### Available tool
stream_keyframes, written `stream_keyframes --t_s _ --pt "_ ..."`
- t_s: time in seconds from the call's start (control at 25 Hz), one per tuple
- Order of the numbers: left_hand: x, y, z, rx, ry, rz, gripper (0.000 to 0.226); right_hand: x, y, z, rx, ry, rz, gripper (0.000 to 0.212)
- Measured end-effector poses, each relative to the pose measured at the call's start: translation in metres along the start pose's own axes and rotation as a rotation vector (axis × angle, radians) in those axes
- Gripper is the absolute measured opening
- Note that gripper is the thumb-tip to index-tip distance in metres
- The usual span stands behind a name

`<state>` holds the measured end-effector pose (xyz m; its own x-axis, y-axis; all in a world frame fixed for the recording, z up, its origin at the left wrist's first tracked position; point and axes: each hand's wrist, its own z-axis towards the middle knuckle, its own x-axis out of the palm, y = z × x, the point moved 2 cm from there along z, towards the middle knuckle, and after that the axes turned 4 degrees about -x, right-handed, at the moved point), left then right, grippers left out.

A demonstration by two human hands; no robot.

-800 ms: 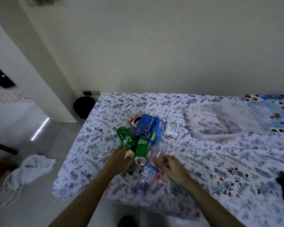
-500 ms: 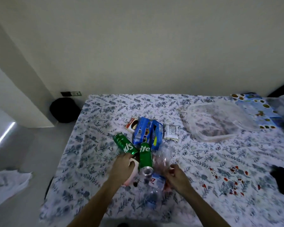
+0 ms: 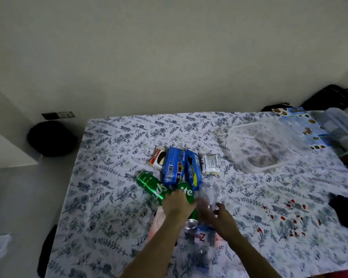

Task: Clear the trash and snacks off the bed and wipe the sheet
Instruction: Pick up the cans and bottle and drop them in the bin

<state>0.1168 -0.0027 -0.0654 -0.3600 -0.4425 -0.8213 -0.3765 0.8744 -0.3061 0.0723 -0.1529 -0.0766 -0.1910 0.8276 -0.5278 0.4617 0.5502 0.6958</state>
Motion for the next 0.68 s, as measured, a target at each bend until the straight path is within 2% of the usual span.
stream_keyframes --t_s 0.08,0.2,0.28,0.36,0.44,0.56,0.68 --pt "0.002 0.0 0.003 -0.027 0.045 0.003 0.073 -0.003 -0.001 0.006 0.024 0.027 0.028 0.061" --pt "-0.011 -0.003 0.0 -0.055 0.097 -0.231 0.063 -0.018 -0.001 0.016 -0.013 0.006 0.065 0.065" --pt "-0.025 0.001 -0.004 -0.033 0.074 -0.426 0.05 -0.031 0.009 0.021 -0.064 -0.03 0.093 0.055" --pt "-0.044 0.018 -0.007 -0.033 0.004 -0.619 0.026 -0.038 0.024 0.029 -0.128 -0.042 0.113 0.047" --pt "-0.063 0.046 -0.008 -0.132 -0.166 -0.772 0.029 -0.037 0.049 0.038 -0.221 0.004 0.11 0.042" --pt "-0.063 0.097 0.002 -0.363 -0.376 -0.714 0.05 -0.018 0.081 0.054 -0.372 0.113 0.009 0.039" --pt "-0.043 0.113 0.021 -0.461 -0.353 -0.533 0.06 -0.007 0.095 0.07 -0.438 0.163 -0.085 0.048"
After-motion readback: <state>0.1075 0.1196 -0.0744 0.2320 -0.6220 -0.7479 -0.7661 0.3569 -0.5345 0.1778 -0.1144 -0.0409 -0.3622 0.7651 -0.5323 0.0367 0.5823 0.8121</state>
